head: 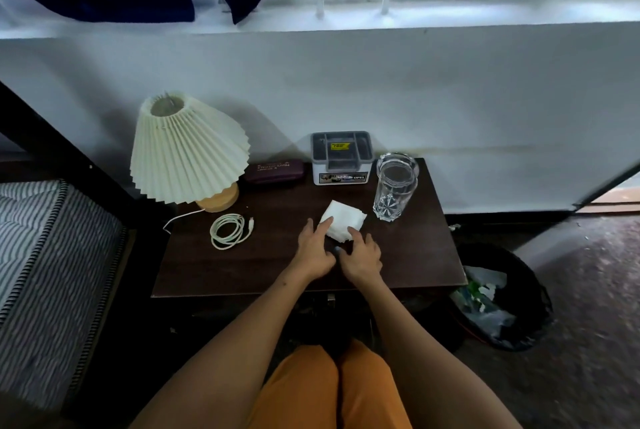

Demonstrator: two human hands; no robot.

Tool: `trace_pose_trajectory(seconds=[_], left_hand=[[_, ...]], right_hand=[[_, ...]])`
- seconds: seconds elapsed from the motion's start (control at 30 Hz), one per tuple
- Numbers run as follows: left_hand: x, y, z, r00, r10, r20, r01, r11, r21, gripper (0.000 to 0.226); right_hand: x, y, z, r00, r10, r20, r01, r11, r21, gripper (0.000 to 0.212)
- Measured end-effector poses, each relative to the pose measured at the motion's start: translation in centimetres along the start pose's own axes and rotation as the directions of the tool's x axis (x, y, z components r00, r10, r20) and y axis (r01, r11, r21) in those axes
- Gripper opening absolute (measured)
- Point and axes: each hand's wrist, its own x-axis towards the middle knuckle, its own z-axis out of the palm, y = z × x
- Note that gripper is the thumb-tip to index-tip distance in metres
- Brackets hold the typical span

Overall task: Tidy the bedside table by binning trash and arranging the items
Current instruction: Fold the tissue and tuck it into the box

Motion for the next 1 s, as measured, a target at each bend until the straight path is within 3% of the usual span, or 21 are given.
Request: trace_pose_trajectory(seconds=[0.2,0.37,0.47,0.57,0.67,0.77,0.87,1.0], left_hand=[[1.7,0.1,0.3,0.991,-0.061,0.120,0.041,0.986,0.164,0.073],[2.0,-0.8,0.8,0.997,-0.056,0.052,0.046,0.985,0.168,0.065],[1.7,-1.1,1.1,0.998,-0.043,-0.044,0.045,0.998,0.049,0.050],[1.0,-1.2,1.5,0.979,-0.105,-0.175,0.065,0.974,-0.216,0.030],[0.5,-1.4,1.9,0.919,-0.330,-0.215,0.176,0.833,-0.524,0.025],[0.5,-1.6,1.9,0.835,-0.525,-0.164,0.232,0.608,-0.760,0.026],[0.5,-1.7,1.5,0.795,-0.602,-0.077,0.207,0.388,-0.898,0.022],[0.2,-1.3,0.5,0.787,-0.616,-0.039,0.162,0.266,-0.950,0.016]], right_hand=[[1.1,0.1,0.9,0.999,-0.040,0.009,0.041,0.998,-0.044,0.049],[1.4,-0.2,1.3,0.998,-0.037,-0.047,0.036,0.999,-0.019,0.048],[1.4,-0.6,1.5,0.991,-0.049,-0.127,0.058,0.996,0.071,0.039],[0.6,-0.9,1.6,0.973,0.006,-0.230,0.061,0.957,0.283,0.036],[-0.4,-1.0,1.6,0.942,0.164,-0.291,-0.017,0.893,0.449,0.035],[-1.1,-1.3,1.6,0.916,0.280,-0.286,-0.073,0.820,0.568,0.032],[-1.5,-1.3,1.7,0.908,0.327,-0.261,-0.103,0.780,0.617,0.027],[-1.9,-1.7,1.7,0.888,0.430,-0.164,-0.173,0.641,0.747,0.024]])
